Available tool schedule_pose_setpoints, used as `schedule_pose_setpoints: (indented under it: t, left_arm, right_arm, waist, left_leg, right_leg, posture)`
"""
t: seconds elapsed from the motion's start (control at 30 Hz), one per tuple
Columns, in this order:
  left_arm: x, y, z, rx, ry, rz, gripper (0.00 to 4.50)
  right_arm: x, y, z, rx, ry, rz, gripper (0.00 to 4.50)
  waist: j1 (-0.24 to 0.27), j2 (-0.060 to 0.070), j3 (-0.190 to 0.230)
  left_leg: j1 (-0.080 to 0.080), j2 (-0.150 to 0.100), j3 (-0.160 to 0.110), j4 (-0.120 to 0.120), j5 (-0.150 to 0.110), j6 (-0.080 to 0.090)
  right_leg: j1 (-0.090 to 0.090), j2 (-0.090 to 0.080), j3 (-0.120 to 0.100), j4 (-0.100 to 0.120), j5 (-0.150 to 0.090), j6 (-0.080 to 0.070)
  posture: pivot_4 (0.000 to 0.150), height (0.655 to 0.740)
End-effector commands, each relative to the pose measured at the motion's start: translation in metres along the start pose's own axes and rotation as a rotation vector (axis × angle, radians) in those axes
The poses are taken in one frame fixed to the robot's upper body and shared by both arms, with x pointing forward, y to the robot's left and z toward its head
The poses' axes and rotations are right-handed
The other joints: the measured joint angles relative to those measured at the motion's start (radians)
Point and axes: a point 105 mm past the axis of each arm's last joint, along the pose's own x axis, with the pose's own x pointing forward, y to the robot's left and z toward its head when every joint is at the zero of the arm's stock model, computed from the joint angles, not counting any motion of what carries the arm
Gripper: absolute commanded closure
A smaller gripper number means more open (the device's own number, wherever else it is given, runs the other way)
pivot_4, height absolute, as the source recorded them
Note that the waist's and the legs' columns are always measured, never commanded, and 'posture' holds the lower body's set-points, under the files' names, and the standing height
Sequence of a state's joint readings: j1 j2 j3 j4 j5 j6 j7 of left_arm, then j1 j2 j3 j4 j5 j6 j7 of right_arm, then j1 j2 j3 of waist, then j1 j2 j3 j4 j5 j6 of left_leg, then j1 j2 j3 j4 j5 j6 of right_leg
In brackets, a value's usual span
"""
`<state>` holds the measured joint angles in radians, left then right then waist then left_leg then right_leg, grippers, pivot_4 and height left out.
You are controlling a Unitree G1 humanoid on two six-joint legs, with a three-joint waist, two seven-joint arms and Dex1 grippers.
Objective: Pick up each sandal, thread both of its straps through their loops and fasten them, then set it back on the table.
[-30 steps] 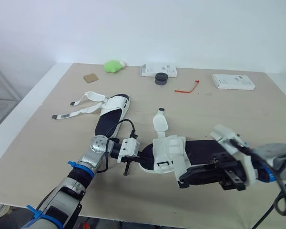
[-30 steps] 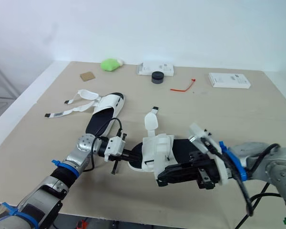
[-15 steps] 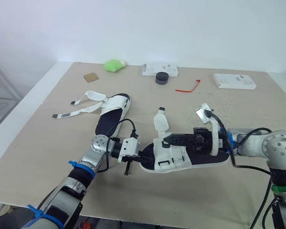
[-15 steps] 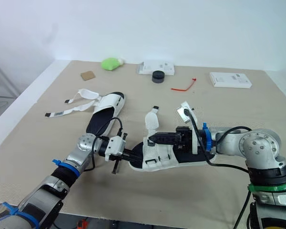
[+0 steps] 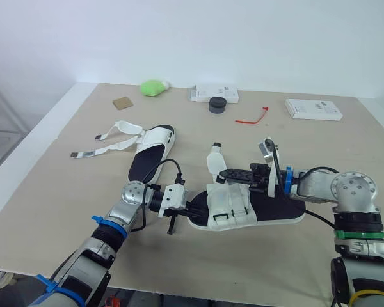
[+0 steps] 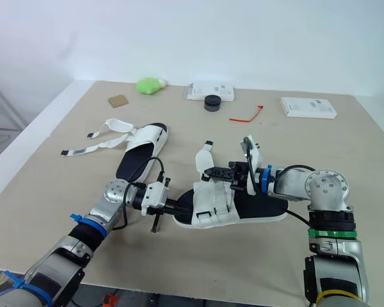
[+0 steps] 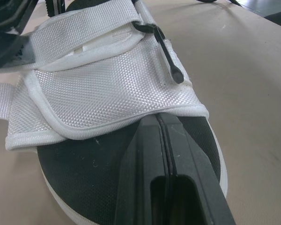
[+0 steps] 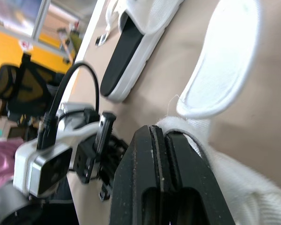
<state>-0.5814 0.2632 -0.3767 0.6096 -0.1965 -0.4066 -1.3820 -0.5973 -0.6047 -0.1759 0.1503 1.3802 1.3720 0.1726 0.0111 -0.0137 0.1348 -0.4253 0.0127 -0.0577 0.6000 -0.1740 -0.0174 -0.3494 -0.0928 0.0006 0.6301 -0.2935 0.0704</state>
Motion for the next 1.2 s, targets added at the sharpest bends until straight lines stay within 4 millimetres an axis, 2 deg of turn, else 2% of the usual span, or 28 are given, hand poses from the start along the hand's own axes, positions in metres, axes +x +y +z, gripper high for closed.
schedule_pose_setpoints:
  t: [0.03, 0.17, 0.37, 0.43, 0.47, 0.5, 0.53, 0.6, 0.63, 0.73, 0.83, 0.97, 1.03, 1.1, 1.2]
  left_arm:
    - [-0.01, -0.056, -0.07, -0.275, 0.241, -0.119, 4.5]
    - [-0.01, -0.056, -0.07, -0.275, 0.243, -0.119, 4.5]
    - [-0.012, -0.058, -0.071, -0.276, 0.245, -0.117, 4.5]
    - [-0.012, -0.058, -0.071, -0.277, 0.246, -0.118, 4.5]
    - [-0.012, -0.058, -0.071, -0.278, 0.247, -0.119, 4.5]
    - [-0.013, -0.058, -0.071, -0.278, 0.248, -0.12, 4.5]
    - [-0.013, -0.058, -0.071, -0.279, 0.248, -0.12, 4.5]
    - [-0.013, -0.058, -0.071, -0.278, 0.249, -0.121, 4.5]
    - [-0.013, -0.058, -0.071, -0.277, 0.249, -0.122, 4.5]
    - [-0.012, -0.056, -0.07, -0.272, 0.247, -0.125, 4.5]
    - [-0.011, -0.055, -0.069, -0.27, 0.245, -0.126, 4.5]
    - [-0.01, -0.054, -0.068, -0.27, 0.244, -0.127, 4.5]
    - [-0.01, -0.054, -0.068, -0.27, 0.245, -0.128, 4.5]
    - [-0.01, -0.053, -0.068, -0.269, 0.246, -0.129, 4.5]
    - [-0.009, -0.052, -0.067, -0.266, 0.244, -0.131, 4.5]
  right_arm:
    - [-0.016, -0.015, 0.015, 0.01, -0.097, -0.106, 4.49]
    - [-0.019, -0.029, 0.011, 0.064, -0.136, -0.167, 4.49]
    - [-0.023, -0.052, -0.014, 0.143, -0.132, -0.274, 4.49]
    - [-0.025, -0.048, -0.016, 0.14, -0.158, -0.255, 3.77]
    - [-0.026, -0.044, -0.013, 0.139, -0.189, -0.238, 3.56]
    - [-0.028, -0.042, -0.012, 0.139, -0.212, -0.229, 2.93]
    - [-0.029, -0.039, -0.01, 0.14, -0.233, -0.213, 2.67]
    - [-0.032, -0.033, -0.004, 0.155, -0.276, -0.171, 1.59]
    - [-0.035, -0.026, 0.002, 0.164, -0.312, -0.122, 1.42]
    - [-0.045, -0.001, 0.022, 0.102, -0.363, -0.017, 1.42]
    - [-0.049, 0.02, 0.037, -0.016, -0.355, 0.014, 1.42]
    - [-0.05, 0.053, 0.049, -0.143, -0.295, 0.121, 1.42]
    - [-0.033, 0.052, 0.048, -0.164, -0.205, 0.072, 1.42]
    - [-0.012, 0.028, 0.047, -0.179, -0.097, -0.114, 1.42]
    - [-0.002, 0.002, 0.061, -0.085, -0.07, -0.235, 1.42]
  waist:
    - [0.0, 0.0, 0.0]
    - [0.0, 0.0, -0.001]
    - [0.001, -0.002, -0.005]
    - [0.001, -0.003, -0.007]
    - [0.001, -0.004, -0.008]
    - [0.0, -0.004, -0.009]
    - [0.0, -0.006, -0.011]
    - [-0.003, -0.005, -0.01]
    - [-0.003, -0.003, -0.011]
    - [-0.003, 0.002, -0.009]
    - [-0.003, 0.005, -0.007]
    - [-0.003, 0.005, -0.006]
    - [-0.004, 0.006, -0.006]
    - [-0.004, 0.006, -0.006]
    - [-0.003, 0.005, -0.006]
  left_leg:
    - [0.0, 0.0, 0.0, 0.0, 0.0, 0.0]
    - [0.0, 0.0, 0.0, 0.0, 0.0, 0.0]
    - [0.0, 0.0, 0.0, 0.0, 0.0, 0.0]
    - [0.0, 0.0, 0.0, 0.0, 0.0, 0.0]
    - [0.0, 0.0, -0.001, 0.0, 0.0, 0.0]
    - [0.0, 0.0, -0.001, 0.0, 0.0, 0.0]
    - [0.0, 0.0, -0.001, 0.0, 0.0, 0.0]
    - [0.0, 0.001, -0.001, -0.001, 0.0, 0.0]
    - [0.001, 0.002, 0.0, -0.001, 0.0, 0.0]
    - [0.001, 0.002, -0.001, -0.002, 0.0, 0.0]
    - [0.001, 0.001, 0.0, -0.002, 0.0, 0.0]
    - [0.001, 0.001, 0.0, -0.002, 0.0, 0.0]
    - [0.001, 0.001, 0.0, -0.002, 0.0, 0.0]
    - [0.001, 0.001, 0.0, -0.002, 0.0, 0.0]
    - [0.001, 0.002, 0.0, -0.002, 0.0, 0.0]
  right_leg:
    - [0.0, 0.0, 0.0, 0.0, 0.0, 0.0]
    - [0.0, 0.0, 0.0, 0.0, 0.0, 0.0]
    - [0.001, 0.0, -0.001, 0.0, -0.001, 0.001]
    - [0.002, 0.0, -0.001, 0.0, -0.003, 0.002]
    - [0.002, 0.0, -0.001, 0.0, -0.003, 0.003]
    - [0.002, 0.0, -0.001, 0.0, -0.004, 0.003]
    - [0.002, 0.0, 0.0, 0.0, -0.004, 0.003]
    - [0.002, 0.0, 0.0, 0.0, -0.004, 0.002]
    - [0.001, 0.0, 0.0, 0.0, -0.004, 0.002]
    - [0.001, 0.001, -0.001, 0.0, -0.004, 0.001]
    - [0.001, 0.001, 0.0, 0.0, -0.004, 0.001]
    - [0.001, 0.001, -0.001, 0.0, -0.004, 0.001]
    - [0.001, 0.001, -0.001, 0.0, -0.004, 0.001]
    - [0.0, 0.001, -0.001, 0.0, -0.003, 0.001]
    - [-0.001, 0.001, 0.0, 0.0, -0.002, -0.002]
  posture:
    - [0.15, 0.74]
    - [0.15, 0.74]
    - [0.15, 0.74]
    - [0.15, 0.74]
    - [0.15, 0.74]
    - [0.15, 0.74]
    - [0.15, 0.74]
    - [0.15, 0.74]
    - [0.15, 0.74]
    - [0.15, 0.74]
    - [0.15, 0.74]
    - [0.15, 0.74]
    - [0.15, 0.74]
    - [0.15, 0.74]
    - [0.15, 0.74]
